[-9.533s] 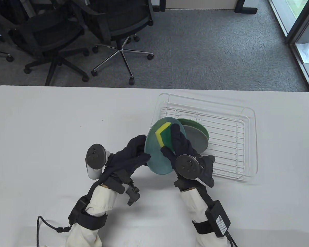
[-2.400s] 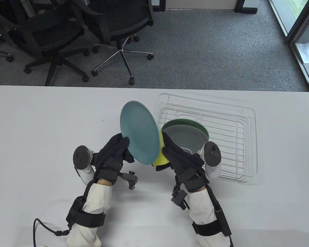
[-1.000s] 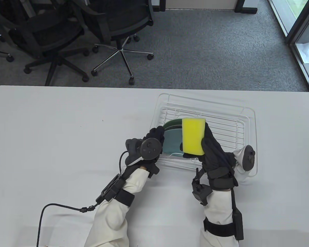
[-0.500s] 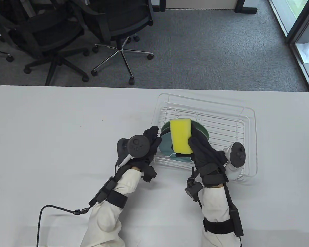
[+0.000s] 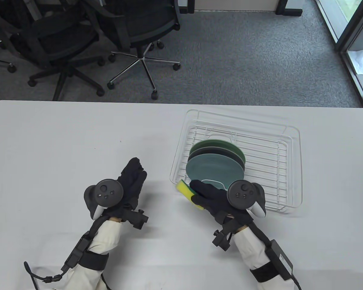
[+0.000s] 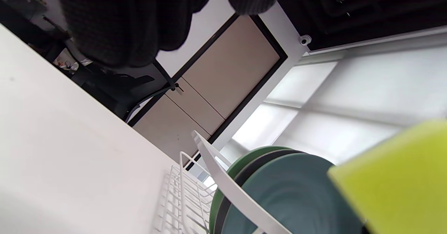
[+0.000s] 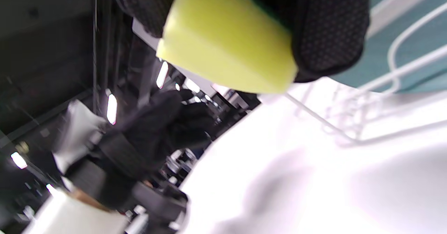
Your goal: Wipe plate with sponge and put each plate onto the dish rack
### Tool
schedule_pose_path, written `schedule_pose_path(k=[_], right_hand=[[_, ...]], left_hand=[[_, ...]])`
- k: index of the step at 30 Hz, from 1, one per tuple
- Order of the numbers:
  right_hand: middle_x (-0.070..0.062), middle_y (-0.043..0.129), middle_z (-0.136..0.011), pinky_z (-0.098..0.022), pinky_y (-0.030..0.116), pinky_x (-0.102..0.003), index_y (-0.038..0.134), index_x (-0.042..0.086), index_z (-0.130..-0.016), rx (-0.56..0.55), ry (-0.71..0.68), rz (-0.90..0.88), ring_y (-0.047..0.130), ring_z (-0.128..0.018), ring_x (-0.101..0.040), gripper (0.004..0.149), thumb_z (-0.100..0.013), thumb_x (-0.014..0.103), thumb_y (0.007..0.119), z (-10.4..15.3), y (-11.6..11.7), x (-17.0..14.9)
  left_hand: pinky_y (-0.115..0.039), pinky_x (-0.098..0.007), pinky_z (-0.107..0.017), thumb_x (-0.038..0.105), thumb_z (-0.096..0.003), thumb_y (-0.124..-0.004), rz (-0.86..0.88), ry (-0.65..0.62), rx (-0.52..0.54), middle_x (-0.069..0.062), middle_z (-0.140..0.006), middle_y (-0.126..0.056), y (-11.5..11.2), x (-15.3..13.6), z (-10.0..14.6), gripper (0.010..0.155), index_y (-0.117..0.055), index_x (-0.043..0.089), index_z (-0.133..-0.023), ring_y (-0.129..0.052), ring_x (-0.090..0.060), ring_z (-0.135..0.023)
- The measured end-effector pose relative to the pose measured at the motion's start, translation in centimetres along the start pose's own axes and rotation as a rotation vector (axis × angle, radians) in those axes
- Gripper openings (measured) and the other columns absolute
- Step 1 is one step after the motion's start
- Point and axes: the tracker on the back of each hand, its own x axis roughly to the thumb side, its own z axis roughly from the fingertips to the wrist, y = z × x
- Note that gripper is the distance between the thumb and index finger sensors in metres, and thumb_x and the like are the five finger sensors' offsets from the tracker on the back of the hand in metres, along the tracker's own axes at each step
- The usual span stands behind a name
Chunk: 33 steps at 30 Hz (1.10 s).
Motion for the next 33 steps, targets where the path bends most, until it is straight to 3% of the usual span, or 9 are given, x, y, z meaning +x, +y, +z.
schedule_pose_path(k=[4, 11, 15, 20, 28, 33], right_hand=[[-0.041, 0.068, -0.098, -0.051, 0.079, -0.054, 0.061, -0.006, -0.107, 0.082, 0.001, 0.159, 0.08, -0.074, -0.057, 0.059, -0.06, 0.029, 0.071, -0.1, 2.5, -0.4], [-0.043, 0.067, -0.098, -0.051, 0.079, -0.054, 0.058, -0.008, -0.108, 0.142, 0.002, 0.629, 0.08, -0.073, -0.058, 0.064, -0.058, 0.03, 0.072, 0.3, 6.9, -1.2], [-0.042, 0.069, -0.097, -0.051, 0.079, -0.054, 0.058, -0.008, -0.108, 0.222, 0.0, 0.703, 0.081, -0.073, -0.056, 0.067, -0.057, 0.033, 0.074, 0.3, 8.5, -1.3], [-0.04, 0.07, -0.098, -0.05, 0.078, -0.057, 0.063, -0.001, -0.108, 0.261, 0.045, 0.628, 0.079, -0.074, -0.057, 0.064, -0.059, 0.039, 0.071, 0.3, 8.3, -0.9], [-0.042, 0.065, -0.102, -0.05, 0.077, -0.058, 0.07, 0.005, -0.106, 0.191, 0.051, 0.583, 0.076, -0.076, -0.06, 0.057, -0.061, 0.039, 0.067, 0.5, 7.1, -0.8], [-0.041, 0.066, -0.102, -0.051, 0.078, -0.057, 0.068, 0.004, -0.107, 0.111, 0.03, 0.559, 0.077, -0.077, -0.059, 0.058, -0.061, 0.04, 0.066, 1.3, 4.7, 0.4]], left_hand=[[-0.091, -0.045, -0.049, 0.028, -0.0595, -0.067, 0.02, 0.024, 0.022, -0.031, -0.095, -0.077, 0.3, -1.5, 0.9, 0.062, -0.054, -0.01, -0.108, -0.092, -0.048, -0.076], [-0.09, -0.045, -0.049, 0.028, -0.0596, -0.066, 0.037, 0.064, 0.032, -0.032, -0.095, -0.076, 0.6, -2.8, 1.7, 0.064, -0.052, -0.011, -0.108, -0.091, -0.049, -0.077], [-0.09, -0.045, -0.049, 0.029, -0.0596, -0.066, 0.03, 0.062, 0.024, -0.032, -0.095, -0.076, 0.5, -2.9, 2.0, 0.064, -0.051, -0.011, -0.108, -0.091, -0.049, -0.077], [-0.091, -0.045, -0.049, 0.029, -0.0595, -0.067, 0.031, 0.061, 0.023, -0.032, -0.095, -0.076, 0.6, -2.9, 2.0, 0.064, -0.051, -0.011, -0.108, -0.091, -0.049, -0.077], [-0.09, -0.045, -0.049, 0.029, -0.0595, -0.067, 0.024, 0.058, 0.015, -0.033, -0.095, -0.076, 0.6, -2.9, 2.1, 0.064, -0.051, -0.011, -0.108, -0.091, -0.049, -0.077], [-0.088, -0.049, -0.052, 0.029, -0.0598, -0.066, -0.083, -0.005, -0.003, -0.034, -0.097, -0.074, 0.5, -1.8, 2.3, 0.064, -0.052, -0.011, -0.108, -0.087, -0.053, -0.079]])
